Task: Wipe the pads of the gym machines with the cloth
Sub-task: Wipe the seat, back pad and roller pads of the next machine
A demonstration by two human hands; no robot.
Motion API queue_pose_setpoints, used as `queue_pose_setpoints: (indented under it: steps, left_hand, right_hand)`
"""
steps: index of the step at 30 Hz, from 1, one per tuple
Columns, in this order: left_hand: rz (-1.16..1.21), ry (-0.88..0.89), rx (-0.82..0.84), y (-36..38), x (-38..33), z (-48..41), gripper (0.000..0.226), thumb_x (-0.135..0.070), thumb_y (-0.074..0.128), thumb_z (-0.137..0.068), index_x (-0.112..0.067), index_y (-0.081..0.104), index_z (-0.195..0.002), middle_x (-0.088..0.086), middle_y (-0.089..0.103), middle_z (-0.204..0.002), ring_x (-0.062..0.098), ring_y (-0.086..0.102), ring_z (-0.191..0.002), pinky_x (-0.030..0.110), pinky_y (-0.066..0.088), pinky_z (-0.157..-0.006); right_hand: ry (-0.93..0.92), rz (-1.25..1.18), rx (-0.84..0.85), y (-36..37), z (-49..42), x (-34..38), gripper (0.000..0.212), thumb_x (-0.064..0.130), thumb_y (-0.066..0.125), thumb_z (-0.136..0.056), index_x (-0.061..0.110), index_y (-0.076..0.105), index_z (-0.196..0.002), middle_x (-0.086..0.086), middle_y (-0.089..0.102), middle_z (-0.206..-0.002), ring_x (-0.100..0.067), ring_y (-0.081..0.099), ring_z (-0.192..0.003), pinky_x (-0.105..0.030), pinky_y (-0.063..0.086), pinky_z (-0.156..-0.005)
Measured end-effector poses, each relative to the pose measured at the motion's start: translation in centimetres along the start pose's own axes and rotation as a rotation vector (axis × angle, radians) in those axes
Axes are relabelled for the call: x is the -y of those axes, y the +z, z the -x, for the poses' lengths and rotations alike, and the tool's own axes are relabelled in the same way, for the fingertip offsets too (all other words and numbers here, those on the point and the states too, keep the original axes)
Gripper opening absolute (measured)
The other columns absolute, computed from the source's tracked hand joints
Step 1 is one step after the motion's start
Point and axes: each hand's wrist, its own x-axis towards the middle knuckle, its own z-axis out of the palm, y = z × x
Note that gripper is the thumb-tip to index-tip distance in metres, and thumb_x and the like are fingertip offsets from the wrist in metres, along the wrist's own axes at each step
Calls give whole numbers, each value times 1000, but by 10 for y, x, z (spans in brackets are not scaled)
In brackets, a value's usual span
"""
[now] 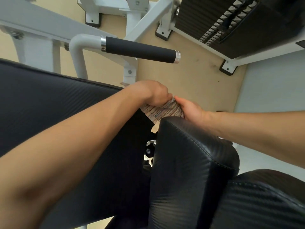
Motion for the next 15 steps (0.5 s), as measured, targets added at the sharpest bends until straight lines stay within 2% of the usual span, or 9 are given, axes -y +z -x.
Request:
queue_pose_setpoints:
  steps: [1, 4, 5, 7, 8, 10, 12, 13, 15]
  left_hand:
    - [-96, 53, -76, 4, -6, 5, 43, -43, 25, -108, -20, 57, -128, 6, 64, -116, 25, 61, -105, 37, 41, -82]
    - [-125, 101, -258, 14, -12, 19, 47, -48, 20, -107, -24, 56, -125, 9, 67, -113, 30, 64, -101, 41, 42, -78]
    - [-132, 118, -307, 16, -13, 22, 48, -48, 20, -106, -24, 56, -126, 10, 68, -113, 31, 65, -100, 41, 43, -77]
    - [-140, 112, -323, 16, -11, 25, 50, -50, 20, -106, -22, 58, -122, 10, 68, -109, 32, 65, -98, 43, 47, -80]
    - [-138, 82, -308, 13, -7, 28, 49, -51, 20, -106, -20, 58, -114, 8, 66, -102, 31, 64, -95, 44, 48, -81]
    - [-83, 4, -287, 9, 6, 38, 44, -55, 20, -105, -24, 49, -97, 4, 60, -91, 26, 58, -82, 42, 49, -78]
    - [-81, -63, -331, 14, 24, 56, 50, -58, 19, -103, -23, 53, -96, 2, 63, -90, 20, 55, -74, 40, 47, -71]
    - [-108, -90, -392, 20, 33, 67, 52, -58, 18, -103, -23, 56, -99, 1, 64, -91, 20, 55, -73, 39, 47, -69]
    - [-154, -144, -529, 34, 50, 92, 54, -56, 17, -105, -23, 59, -105, -1, 67, -95, 21, 61, -79, 40, 49, -73]
  right_hand:
    - [-16, 75, -37, 0, 6, -3, 40, 37, 49, -105, 6, 67, -123, -4, 72, -106, -10, 71, -81, -9, 49, -69]
    - [-61, 325, -114, -5, 8, -7, 48, 44, 43, -105, 11, 62, -135, -5, 62, -131, -20, 61, -116, -7, 36, -78]
    - [-69, 347, -122, -5, 6, -5, 45, 42, 42, -106, 11, 63, -131, -3, 62, -128, -20, 58, -114, -3, 37, -72]
    - [-69, 399, -103, 0, 11, 4, 32, 35, 41, -107, 15, 66, -106, 0, 64, -101, -14, 56, -85, 0, 34, -46]
    - [-83, 440, -73, 3, 11, 12, 30, 33, 41, -106, 18, 65, -96, 2, 63, -88, -12, 54, -74, -4, 36, -43]
    - [-165, 533, 14, 15, 12, 31, 34, 33, 38, -105, 27, 67, -87, 3, 66, -84, -12, 59, -76, -17, 46, -61]
    - [-285, 749, 156, 27, 14, 48, 40, 35, 32, -105, 37, 68, -88, 1, 70, -104, -14, 62, -92, -29, 47, -84]
    - [-324, 838, 216, 34, 16, 57, 42, 36, 29, -106, 39, 67, -89, 2, 69, -111, -13, 61, -96, -30, 46, -91]
    - [-360, 930, 370, 54, 22, 74, 42, 36, 24, -109, 39, 66, -101, 5, 64, -115, -4, 58, -95, -19, 43, -91]
